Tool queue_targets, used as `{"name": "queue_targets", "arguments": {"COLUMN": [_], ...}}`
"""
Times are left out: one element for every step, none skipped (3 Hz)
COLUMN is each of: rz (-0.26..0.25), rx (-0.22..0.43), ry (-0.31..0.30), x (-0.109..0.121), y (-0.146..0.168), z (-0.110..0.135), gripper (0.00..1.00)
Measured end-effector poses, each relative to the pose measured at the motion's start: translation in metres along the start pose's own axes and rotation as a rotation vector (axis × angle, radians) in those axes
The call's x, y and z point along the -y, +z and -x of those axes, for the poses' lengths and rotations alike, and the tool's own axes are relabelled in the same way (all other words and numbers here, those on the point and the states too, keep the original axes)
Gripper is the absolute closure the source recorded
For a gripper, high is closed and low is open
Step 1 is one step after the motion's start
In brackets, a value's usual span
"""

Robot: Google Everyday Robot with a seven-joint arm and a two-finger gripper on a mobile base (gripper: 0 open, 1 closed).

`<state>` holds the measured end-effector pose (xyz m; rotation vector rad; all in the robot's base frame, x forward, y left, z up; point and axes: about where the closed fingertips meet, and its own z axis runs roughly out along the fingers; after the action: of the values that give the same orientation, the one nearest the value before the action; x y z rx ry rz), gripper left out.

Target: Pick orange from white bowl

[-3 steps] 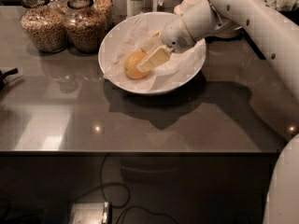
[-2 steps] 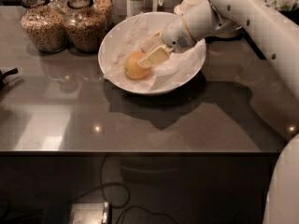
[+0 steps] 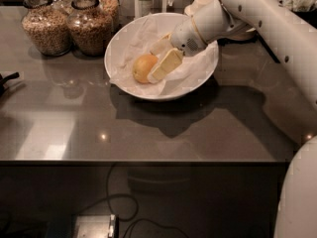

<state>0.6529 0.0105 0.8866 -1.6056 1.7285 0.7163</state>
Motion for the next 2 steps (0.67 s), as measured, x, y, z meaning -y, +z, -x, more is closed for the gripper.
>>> {"name": "queue_targets", "arguments": {"rz": [-0.012, -0.023], "rx": [-0.016, -0.021], "ry": [0.053, 0.084], "x": [0.014, 0.027], "y": [0.012, 0.022], "z": [-0.021, -0.034], "gripper": [0.15, 0.17]}}
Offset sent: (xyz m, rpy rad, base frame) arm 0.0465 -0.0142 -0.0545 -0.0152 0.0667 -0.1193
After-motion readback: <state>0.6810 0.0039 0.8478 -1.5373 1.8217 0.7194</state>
